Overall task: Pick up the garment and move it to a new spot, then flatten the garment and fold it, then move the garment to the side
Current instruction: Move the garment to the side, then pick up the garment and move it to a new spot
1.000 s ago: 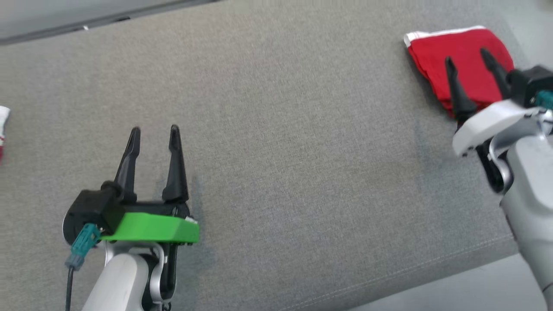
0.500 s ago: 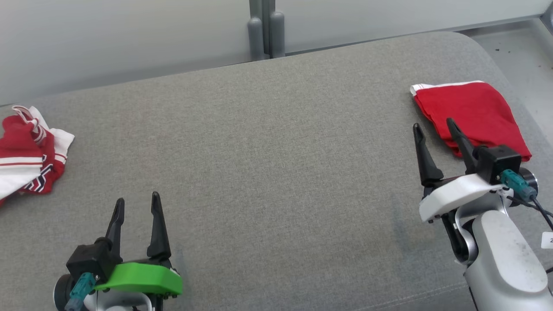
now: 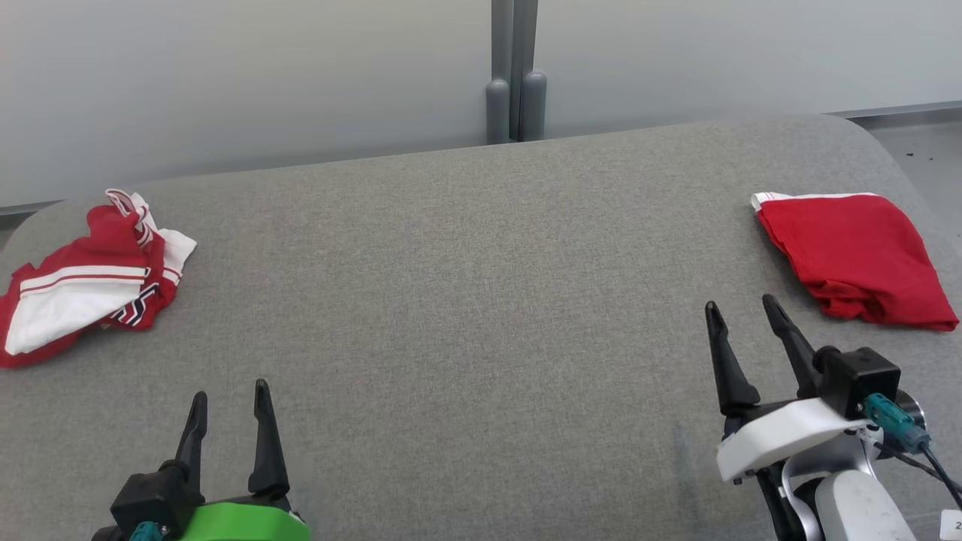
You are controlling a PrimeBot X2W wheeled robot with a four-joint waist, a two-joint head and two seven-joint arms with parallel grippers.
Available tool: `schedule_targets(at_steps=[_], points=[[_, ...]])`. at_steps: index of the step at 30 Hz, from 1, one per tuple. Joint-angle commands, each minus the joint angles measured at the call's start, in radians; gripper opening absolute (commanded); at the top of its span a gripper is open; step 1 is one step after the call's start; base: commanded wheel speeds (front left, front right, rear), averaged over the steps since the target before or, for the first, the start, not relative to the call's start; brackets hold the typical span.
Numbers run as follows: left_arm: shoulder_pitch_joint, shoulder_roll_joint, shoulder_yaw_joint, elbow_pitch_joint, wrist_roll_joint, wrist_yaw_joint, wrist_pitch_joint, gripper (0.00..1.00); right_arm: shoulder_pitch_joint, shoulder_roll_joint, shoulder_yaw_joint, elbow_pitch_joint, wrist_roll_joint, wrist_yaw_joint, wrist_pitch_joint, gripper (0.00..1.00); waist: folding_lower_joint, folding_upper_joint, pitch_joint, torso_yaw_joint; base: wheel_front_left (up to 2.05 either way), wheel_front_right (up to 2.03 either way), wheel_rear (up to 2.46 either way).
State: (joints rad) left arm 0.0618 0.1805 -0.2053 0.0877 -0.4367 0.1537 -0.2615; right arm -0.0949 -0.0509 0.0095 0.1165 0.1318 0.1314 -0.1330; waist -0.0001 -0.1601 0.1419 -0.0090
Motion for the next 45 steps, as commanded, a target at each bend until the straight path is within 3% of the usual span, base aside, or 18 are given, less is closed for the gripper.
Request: schedule_targets(at_steps=[1,11,32,37,45], points=[[0.022,0.000,0.005,-0.003,0.008,-0.004,-0.005,1.00,0.026,-0.001,0.007,-0.015,0.023,-0.001,0.004,1.00,0.0001,0.0002,-0.008,0.006,0.00,0.00,0.00],[0.048,-0.017,0.020,0.002,0.029,-0.012,-0.004,1.00,0.099,-0.001,0.033,-0.081,0.063,-0.001,0.023,1.00,0.0001,0.0002,-0.012,0.010,0.00,0.00,0.00],[0.017,-0.026,0.028,0.010,0.034,-0.031,-0.004,1.00,0.098,-0.001,0.054,-0.090,0.089,-0.001,0.017,1.00,0.0001,0.0002,-0.001,0.036,0.00,0.00,0.00],[0.008,-0.022,0.030,0.011,0.039,-0.028,-0.004,1.00,0.085,-0.001,0.073,-0.098,0.090,-0.001,0.018,1.00,0.0001,0.0002,0.004,0.074,0.00,0.00,0.00],[-0.009,-0.019,0.026,-0.004,0.038,-0.029,-0.003,1.00,0.086,-0.001,0.070,-0.107,0.092,-0.001,0.006,1.00,0.0001,0.0002,0.014,0.257,0.00,0.00,0.00]])
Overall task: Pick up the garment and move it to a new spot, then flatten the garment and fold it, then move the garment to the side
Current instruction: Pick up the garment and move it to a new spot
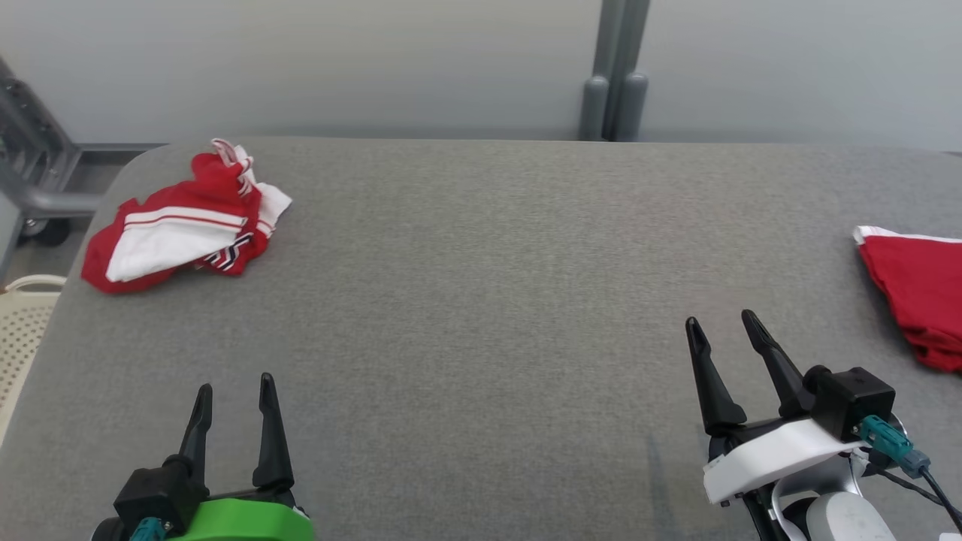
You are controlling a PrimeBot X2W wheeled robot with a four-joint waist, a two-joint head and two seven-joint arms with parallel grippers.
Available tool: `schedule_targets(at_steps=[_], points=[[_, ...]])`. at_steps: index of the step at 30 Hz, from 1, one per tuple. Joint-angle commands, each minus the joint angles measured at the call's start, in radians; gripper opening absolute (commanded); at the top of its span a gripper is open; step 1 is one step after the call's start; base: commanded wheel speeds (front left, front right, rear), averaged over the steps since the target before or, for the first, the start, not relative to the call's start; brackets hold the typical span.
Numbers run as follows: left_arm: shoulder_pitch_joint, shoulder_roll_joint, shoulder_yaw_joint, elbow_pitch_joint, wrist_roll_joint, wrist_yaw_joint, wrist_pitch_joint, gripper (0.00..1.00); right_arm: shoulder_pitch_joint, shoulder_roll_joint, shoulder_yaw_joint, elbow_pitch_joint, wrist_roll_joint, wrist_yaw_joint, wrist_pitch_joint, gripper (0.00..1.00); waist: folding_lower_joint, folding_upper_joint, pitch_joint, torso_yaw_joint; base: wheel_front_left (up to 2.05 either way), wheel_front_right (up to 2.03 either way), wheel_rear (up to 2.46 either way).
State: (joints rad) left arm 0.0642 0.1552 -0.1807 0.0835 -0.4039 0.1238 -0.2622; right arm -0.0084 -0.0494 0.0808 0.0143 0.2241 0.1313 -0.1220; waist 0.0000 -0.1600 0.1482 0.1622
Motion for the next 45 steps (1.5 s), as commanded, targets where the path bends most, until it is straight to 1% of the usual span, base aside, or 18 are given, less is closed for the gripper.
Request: schedule_targets(at_steps=[1,7,10,12,20,26,29,33,34,36,41,45], points=[[-0.012,0.007,0.001,-0.002,0.005,0.002,-0.001,1.00,0.000,-0.002,-0.003,-0.006,0.000,-0.001,-0.006,1.00,0.0000,0.0000,0.009,0.114,0.00,0.00,0.00],[-0.005,0.007,0.001,-0.025,0.000,0.009,0.003,1.00,-0.008,-0.002,-0.020,-0.010,-0.002,-0.001,-0.010,1.00,0.0000,0.0000,0.024,0.275,0.00,0.00,0.00],[0.003,0.005,0.003,-0.033,-0.005,0.015,0.003,1.00,-0.014,-0.002,-0.018,-0.005,-0.001,-0.001,-0.010,1.00,0.0000,0.0000,0.027,0.336,0.00,0.00,0.00],[0.009,0.002,0.007,-0.035,-0.011,0.018,0.002,1.00,-0.019,-0.003,-0.013,-0.001,-0.001,-0.001,-0.010,1.00,0.0000,0.0000,0.030,0.365,0.00,0.00,0.00],[0.043,-0.017,0.040,-0.079,-0.015,0.037,-0.002,1.00,-0.076,-0.003,0.038,0.025,-0.009,-0.001,0.002,1.00,0.0000,0.0000,0.061,0.381,0.00,0.00,0.00],[0.054,-0.025,0.054,-0.089,-0.011,0.026,-0.003,1.00,-0.093,-0.003,0.041,0.034,-0.018,-0.001,-0.001,1.00,0.0000,0.0000,0.070,0.383,0.00,0.00,0.00],[0.053,-0.032,0.051,-0.094,-0.002,0.031,-0.004,1.00,-0.093,-0.003,0.031,0.035,-0.019,-0.001,-0.005,1.00,0.0000,0.0000,0.071,0.382,0.00,0.00,0.00],[0.035,-0.025,0.045,-0.094,-0.004,0.023,-0.001,1.00,-0.086,-0.003,0.015,0.030,-0.023,-0.001,-0.008,1.00,0.0000,0.0000,0.072,0.380,0.00,0.00,0.00],[0.000,-0.007,0.040,-0.095,0.008,0.014,0.013,1.00,-0.081,-0.003,0.001,0.025,-0.031,-0.001,-0.009,1.00,0.0000,0.0000,0.074,0.379,0.00,0.00,0.00],[-0.019,0.003,0.037,-0.097,0.011,0.007,0.022,1.00,-0.079,-0.003,-0.006,0.021,-0.031,-0.001,-0.010,1.00,0.0000,0.0000,0.076,0.378,0.00,0.00,0.00],[-0.178,0.082,0.034,-0.065,0.031,-0.041,0.084,1.00,-0.075,-0.003,-0.045,-0.009,-0.051,-0.001,-0.002,1.00,0.0000,0.0000,0.089,0.371,0.00,0.00,0.00],[-0.342,0.149,0.039,-0.019,0.039,-0.084,0.153,1.00,-0.103,-0.003,-0.045,-0.038,-0.074,-0.001,0.016,1.00,0.0000,0.0000,0.120,0.327,0.00,0.00,0.00]])
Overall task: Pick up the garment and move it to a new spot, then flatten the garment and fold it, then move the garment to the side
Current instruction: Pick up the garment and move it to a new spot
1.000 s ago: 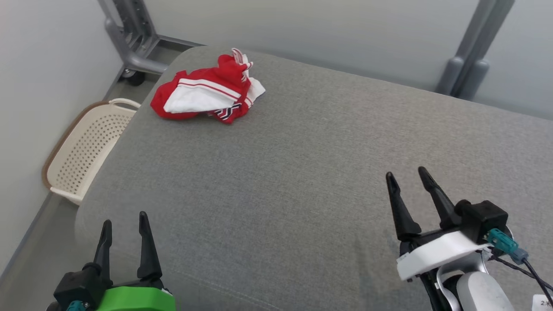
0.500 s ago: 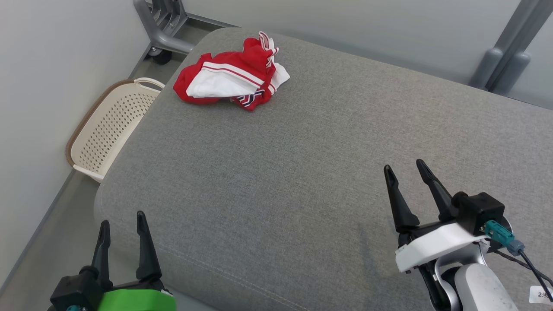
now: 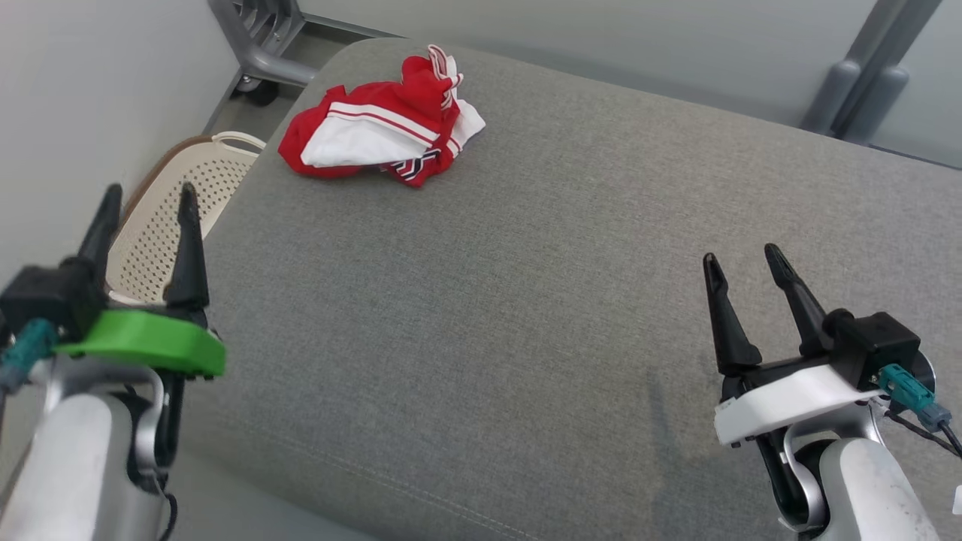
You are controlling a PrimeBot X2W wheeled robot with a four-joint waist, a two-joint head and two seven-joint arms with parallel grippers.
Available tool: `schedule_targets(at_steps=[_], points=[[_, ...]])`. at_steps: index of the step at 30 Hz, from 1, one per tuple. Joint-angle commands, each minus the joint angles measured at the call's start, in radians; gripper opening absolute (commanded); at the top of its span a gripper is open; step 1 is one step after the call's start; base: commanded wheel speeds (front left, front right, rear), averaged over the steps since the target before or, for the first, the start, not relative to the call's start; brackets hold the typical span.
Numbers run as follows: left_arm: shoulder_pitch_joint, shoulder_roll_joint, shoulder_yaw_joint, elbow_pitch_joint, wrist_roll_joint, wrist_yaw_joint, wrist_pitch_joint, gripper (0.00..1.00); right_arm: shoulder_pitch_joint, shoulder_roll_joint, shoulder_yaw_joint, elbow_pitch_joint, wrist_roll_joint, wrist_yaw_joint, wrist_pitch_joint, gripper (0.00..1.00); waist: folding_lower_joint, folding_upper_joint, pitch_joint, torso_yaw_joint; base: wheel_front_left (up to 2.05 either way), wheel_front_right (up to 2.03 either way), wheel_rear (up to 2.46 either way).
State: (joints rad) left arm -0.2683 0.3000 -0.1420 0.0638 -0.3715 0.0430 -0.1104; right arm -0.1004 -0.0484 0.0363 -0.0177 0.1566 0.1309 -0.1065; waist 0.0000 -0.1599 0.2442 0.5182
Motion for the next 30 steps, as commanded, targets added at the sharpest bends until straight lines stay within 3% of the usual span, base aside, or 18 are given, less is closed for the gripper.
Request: schedule_targets(at_steps=[1,8,15,22,30], points=[[-0.047,0.015,0.000,0.016,0.004,-0.012,0.019,1.00,-0.016,-0.004,0.000,-0.012,-0.012,0.000,0.006,1.00,0.0000,-0.0001,0.033,-0.043,0.00,0.00,0.00],[-0.317,0.092,0.004,0.197,-0.027,-0.091,0.130,1.00,-0.069,-0.004,0.026,-0.052,-0.045,0.000,0.033,1.00,0.0000,-0.0001,0.111,-0.158,0.00,0.00,0.00],[-0.498,0.150,-0.001,0.389,-0.062,-0.141,0.221,1.00,-0.124,-0.004,0.052,-0.085,-0.071,0.000,0.053,1.00,0.0000,-0.0001,0.209,-0.297,0.00,0.00,0.00],[-0.591,0.183,-0.045,0.538,-0.101,-0.166,0.293,1.00,-0.153,-0.004,0.040,-0.122,-0.092,0.000,0.062,1.00,0.0000,-0.0001,0.301,-0.400,0.00,0.00,0.00],[-0.628,0.212,-0.107,0.625,-0.172,-0.173,0.308,1.00,-0.153,-0.003,0.025,-0.153,-0.108,0.000,0.063,1.00,0.0000,-0.0001,0.371,-0.457,0.00,0.00,0.00]])
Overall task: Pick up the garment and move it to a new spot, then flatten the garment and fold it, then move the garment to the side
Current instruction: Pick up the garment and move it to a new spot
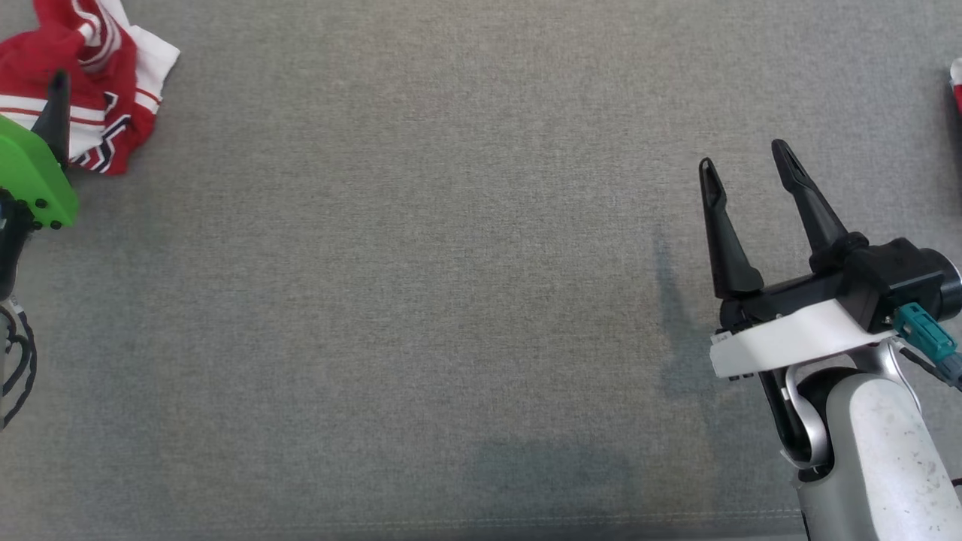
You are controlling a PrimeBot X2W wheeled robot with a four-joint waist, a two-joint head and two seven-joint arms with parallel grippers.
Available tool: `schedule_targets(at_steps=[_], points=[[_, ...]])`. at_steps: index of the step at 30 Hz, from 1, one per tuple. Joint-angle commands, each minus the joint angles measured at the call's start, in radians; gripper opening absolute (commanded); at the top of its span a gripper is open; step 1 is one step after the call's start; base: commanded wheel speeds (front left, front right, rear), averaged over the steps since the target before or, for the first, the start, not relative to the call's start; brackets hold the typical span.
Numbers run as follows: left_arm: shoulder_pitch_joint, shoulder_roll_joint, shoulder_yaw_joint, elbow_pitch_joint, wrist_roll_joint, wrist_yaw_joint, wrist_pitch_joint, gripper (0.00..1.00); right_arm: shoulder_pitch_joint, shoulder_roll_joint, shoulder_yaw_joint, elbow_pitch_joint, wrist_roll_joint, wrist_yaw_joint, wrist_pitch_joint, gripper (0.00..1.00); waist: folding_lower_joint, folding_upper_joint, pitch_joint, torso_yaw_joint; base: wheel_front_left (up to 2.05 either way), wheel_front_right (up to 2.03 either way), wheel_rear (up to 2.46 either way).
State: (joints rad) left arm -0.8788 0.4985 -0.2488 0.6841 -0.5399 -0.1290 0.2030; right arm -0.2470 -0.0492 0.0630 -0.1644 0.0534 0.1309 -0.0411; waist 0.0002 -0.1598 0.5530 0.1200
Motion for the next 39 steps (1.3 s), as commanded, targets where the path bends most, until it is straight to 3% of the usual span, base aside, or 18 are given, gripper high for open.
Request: schedule_targets(at_steps=[1,6,11,13,14,15,29,35,39], points=[[-0.018,0.019,-0.004,0.016,-0.005,-0.001,-0.010,1.00,-0.007,-0.003,-0.003,-0.008,-0.005,0.000,-0.003,1.00,-0.0002,-0.0002,0.067,-0.062,0.00,0.00,0.00],[-0.029,0.034,-0.013,0.067,-0.003,-0.002,-0.033,1.00,-0.009,-0.003,-0.003,-0.014,-0.003,0.000,-0.008,1.00,-0.0002,-0.0002,0.082,-0.073,0.00,0.00,0.00],[-0.040,0.055,-0.015,0.143,0.023,0.037,-0.076,0.98,-0.013,-0.003,-0.006,-0.015,-0.008,0.000,-0.008,1.00,-0.0002,-0.0002,0.086,-0.085,0.00,0.00,0.00],[-0.045,0.054,-0.013,0.172,0.028,0.055,-0.094,0.46,-0.011,-0.003,-0.008,-0.015,-0.010,0.000,-0.010,1.00,-0.0002,-0.0002,0.083,-0.088,0.00,0.00,0.00],[-0.047,0.055,-0.013,0.184,0.032,0.063,-0.105,0.28,-0.010,-0.003,-0.009,-0.015,-0.011,0.000,-0.010,1.00,-0.0002,-0.0002,0.082,-0.089,0.00,0.00,0.00],[-0.049,0.057,-0.011,0.193,0.033,0.072,-0.117,0.00,-0.008,-0.003,-0.010,-0.014,-0.012,0.000,-0.010,1.00,-0.0002,-0.0002,0.080,-0.090,0.00,0.00,0.00],[-0.118,0.070,-0.045,0.229,0.070,0.049,-0.258,0.00,0.014,-0.003,-0.009,0.024,0.008,0.000,-0.022,1.00,-0.0002,-0.0002,-0.014,-0.061,0.00,0.00,0.00],[-0.162,0.058,-0.093,0.200,0.083,0.020,-0.253,0.00,0.025,-0.003,-0.012,0.058,0.032,0.000,-0.041,1.00,-0.0002,-0.0002,-0.089,-0.059,0.00,0.00,0.00],[-0.181,0.009,-0.130,0.155,0.044,0.005,-0.218,0.00,0.039,-0.003,-0.018,0.083,0.047,0.000,-0.056,1.00,-0.0002,-0.0002,-0.136,-0.068,0.00,0.00,0.00]])
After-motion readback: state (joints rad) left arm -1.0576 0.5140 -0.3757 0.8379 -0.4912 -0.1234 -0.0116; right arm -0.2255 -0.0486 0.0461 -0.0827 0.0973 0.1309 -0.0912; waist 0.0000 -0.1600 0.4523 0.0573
